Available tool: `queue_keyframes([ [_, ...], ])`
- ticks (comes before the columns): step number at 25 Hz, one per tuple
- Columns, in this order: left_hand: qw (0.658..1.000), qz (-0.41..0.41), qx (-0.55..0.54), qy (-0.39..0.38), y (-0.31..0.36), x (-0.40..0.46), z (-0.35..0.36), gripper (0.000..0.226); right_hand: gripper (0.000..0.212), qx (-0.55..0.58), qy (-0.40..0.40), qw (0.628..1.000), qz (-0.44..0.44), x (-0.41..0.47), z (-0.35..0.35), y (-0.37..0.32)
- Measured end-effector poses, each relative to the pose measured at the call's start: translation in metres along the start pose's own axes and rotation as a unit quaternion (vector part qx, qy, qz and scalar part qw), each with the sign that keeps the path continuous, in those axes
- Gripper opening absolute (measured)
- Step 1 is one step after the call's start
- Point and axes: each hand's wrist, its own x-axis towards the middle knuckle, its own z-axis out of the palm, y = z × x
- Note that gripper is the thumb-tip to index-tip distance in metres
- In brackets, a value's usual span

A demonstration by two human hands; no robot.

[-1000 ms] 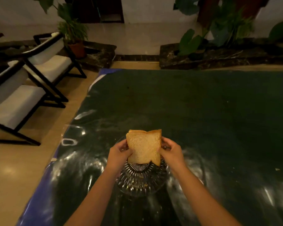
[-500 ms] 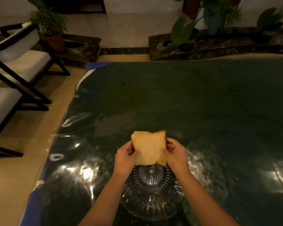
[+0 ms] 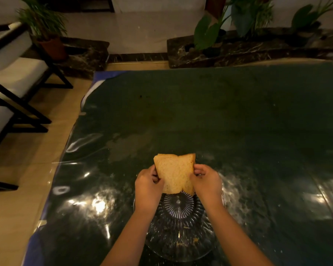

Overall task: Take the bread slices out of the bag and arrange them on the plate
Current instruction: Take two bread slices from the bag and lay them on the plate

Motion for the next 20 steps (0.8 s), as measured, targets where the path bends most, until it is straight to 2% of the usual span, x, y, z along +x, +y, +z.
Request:
queue_keyframes([
  [6, 0.998, -0.002, -0.053, -0.022, -0.004, -0.019, -0.011, 0.046, 0.027, 0.053, 0.022, 0.998, -0.01, -0.025, -0.017, 0.008],
  [10, 0.997, -0.006, -0.063, -0.041, -0.012, -0.037, -0.006, 0.035, 0.028, 0.059, 0.013, 0.998, 0.019, -0.041, -0.017, 0.028],
  [12, 0.998, -0.007, -0.046, -0.032, -0.017, -0.042, -0.003, 0.034, 0.027, 0.057, -0.002, 0.998, 0.027, -0.043, -0.013, 0.033],
  [16, 0.999, -0.017, -0.027, 0.003, -0.021, -0.038, -0.002, 0.049, 0.028, 0.015, -0.006, 1.0, 0.007, -0.038, -0.007, 0.04],
  [20, 0.999, -0.008, -0.029, -0.041, -0.019, -0.03, -0.002, 0.026, 0.032, 0.008, -0.01, 1.0, 0.002, -0.033, 0.0, 0.039],
])
